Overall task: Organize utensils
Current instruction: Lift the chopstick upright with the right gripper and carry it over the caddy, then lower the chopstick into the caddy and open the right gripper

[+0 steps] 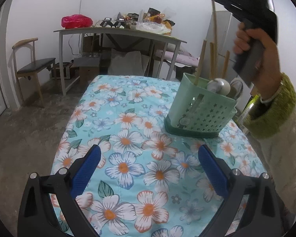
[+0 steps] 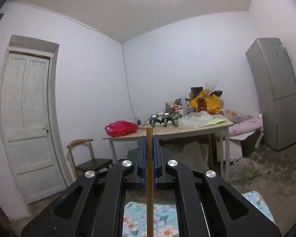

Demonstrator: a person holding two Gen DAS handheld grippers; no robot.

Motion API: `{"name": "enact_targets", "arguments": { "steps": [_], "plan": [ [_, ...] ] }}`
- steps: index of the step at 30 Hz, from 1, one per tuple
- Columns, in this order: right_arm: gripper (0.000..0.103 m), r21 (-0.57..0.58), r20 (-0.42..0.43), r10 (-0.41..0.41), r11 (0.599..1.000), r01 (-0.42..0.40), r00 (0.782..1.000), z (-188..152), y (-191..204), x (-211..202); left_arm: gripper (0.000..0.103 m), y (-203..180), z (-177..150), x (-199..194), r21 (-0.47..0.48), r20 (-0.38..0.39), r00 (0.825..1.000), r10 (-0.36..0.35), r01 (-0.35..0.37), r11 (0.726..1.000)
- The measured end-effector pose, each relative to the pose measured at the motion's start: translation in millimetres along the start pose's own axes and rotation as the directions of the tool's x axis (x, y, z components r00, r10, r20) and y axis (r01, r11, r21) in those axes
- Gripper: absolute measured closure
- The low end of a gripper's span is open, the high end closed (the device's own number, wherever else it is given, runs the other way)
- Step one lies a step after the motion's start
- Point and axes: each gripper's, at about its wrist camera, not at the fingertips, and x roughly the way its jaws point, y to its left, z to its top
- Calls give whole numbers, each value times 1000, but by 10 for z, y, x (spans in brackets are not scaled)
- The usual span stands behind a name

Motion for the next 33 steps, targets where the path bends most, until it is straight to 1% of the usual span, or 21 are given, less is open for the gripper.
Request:
{"name": "enact_targets", "arguments": {
  "steps": [3, 6, 12, 19, 21, 22, 23, 24, 26, 27, 28, 30, 31, 33],
  "plan": [
    [98, -25, -2, -21, 999, 21, 1000, -104, -26, 100, 6, -13, -11, 51, 11, -8, 1000, 4, -4, 1000],
    [98, -49, -23, -35, 998, 34, 999, -191, 5, 167, 6, 5, -14, 86, 9, -12, 1000, 7, -7, 1000],
    [98, -88, -42, -48, 995, 45, 998, -282, 1, 99, 6, 70, -14, 128, -15, -18, 1000, 13, -13, 1000],
    [97, -99, -66, -44, 994, 38, 997, -355, -21, -138, 6, 77, -5, 87, -21, -6, 1000, 17, -17, 1000],
    [89, -92, -87, -34, 995, 26, 996, -365, -42, -260, 6, 72, -3, 66, -24, -1, 1000, 21, -21, 999],
    [79, -90, -91, -32, 996, 23, 995, -364, -53, -294, 6, 70, 3, 52, -27, 2, 1000, 24, -24, 999],
    [64, -85, -93, -28, 996, 20, 995, -360, -69, -392, 6, 68, 7, 36, -29, 4, 1000, 26, -26, 999],
    [58, -79, -98, -22, 997, 15, 995, -352, -84, -470, 6, 62, 16, 16, -33, 9, 1000, 27, -27, 999],
    [50, -62, -93, -9, 998, 3, 996, -313, -123, -680, 6, 52, 31, -18, -37, 17, 999, 32, -31, 999],
    [47, -59, -91, -7, 998, 2, 996, -303, -147, -704, 6, 43, 40, -37, -38, 23, 999, 35, -34, 999],
    [41, -54, -88, -4, 999, 0, 996, -285, -159, -806, 6, 28, 49, -62, -38, 30, 999, 39, -38, 999],
    [39, -39, -80, 0, 999, -3, 997, -244, -197, -1068, 6, -6, 66, -107, -37, 42, 998, 45, -43, 998],
    [36, -35, -81, 0, 999, -3, 997, -241, -216, -1130, 6, -22, 71, -128, -37, 47, 998, 46, -44, 998],
    [33, -20, -97, -7, 1000, 5, 995, -237, -259, -1342, 6, -70, 91, -174, -38, 57, 997, 55, -53, 998]
  ]
}}
